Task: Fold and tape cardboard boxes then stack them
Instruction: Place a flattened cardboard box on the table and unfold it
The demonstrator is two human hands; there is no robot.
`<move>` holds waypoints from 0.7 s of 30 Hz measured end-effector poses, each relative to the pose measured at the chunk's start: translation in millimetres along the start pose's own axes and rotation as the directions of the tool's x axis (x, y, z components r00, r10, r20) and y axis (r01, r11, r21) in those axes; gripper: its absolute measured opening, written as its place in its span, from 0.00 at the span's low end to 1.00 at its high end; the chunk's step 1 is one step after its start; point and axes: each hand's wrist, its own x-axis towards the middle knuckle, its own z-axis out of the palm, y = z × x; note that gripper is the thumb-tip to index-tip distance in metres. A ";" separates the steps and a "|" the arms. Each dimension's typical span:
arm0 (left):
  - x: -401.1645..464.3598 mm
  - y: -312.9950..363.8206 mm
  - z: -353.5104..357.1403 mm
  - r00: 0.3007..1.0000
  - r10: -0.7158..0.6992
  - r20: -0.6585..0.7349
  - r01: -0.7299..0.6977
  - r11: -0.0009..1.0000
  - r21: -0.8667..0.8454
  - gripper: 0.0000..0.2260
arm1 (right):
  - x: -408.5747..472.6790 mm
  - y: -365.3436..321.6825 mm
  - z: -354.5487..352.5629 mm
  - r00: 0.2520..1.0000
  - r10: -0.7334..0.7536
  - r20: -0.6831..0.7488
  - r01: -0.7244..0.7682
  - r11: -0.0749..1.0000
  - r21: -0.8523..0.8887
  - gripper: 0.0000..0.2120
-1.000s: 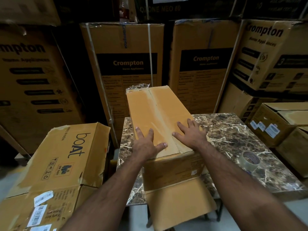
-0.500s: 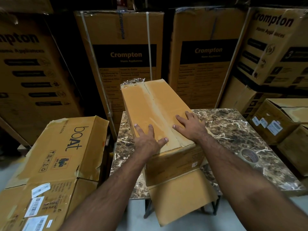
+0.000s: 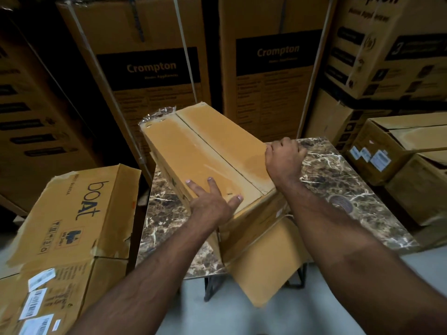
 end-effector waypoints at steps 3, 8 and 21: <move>4.8 -0.7 -0.9 1.000 0.029 -0.007 -0.029 0.997 0.078 0.49 | -6.4 4.3 2.9 0.969 0.165 0.183 -0.181 0.981 0.070 0.21; 15.5 -20.2 -12.3 0.988 0.154 -0.012 -0.155 0.987 -0.047 0.52 | -14.1 9.0 3.3 0.906 0.213 0.367 -0.246 0.968 0.047 0.25; 51.6 -96.4 -41.7 0.966 0.246 0.079 -0.233 0.961 -0.147 0.54 | -55.1 -41.2 -22.2 0.886 0.211 0.413 -0.226 0.974 -0.014 0.28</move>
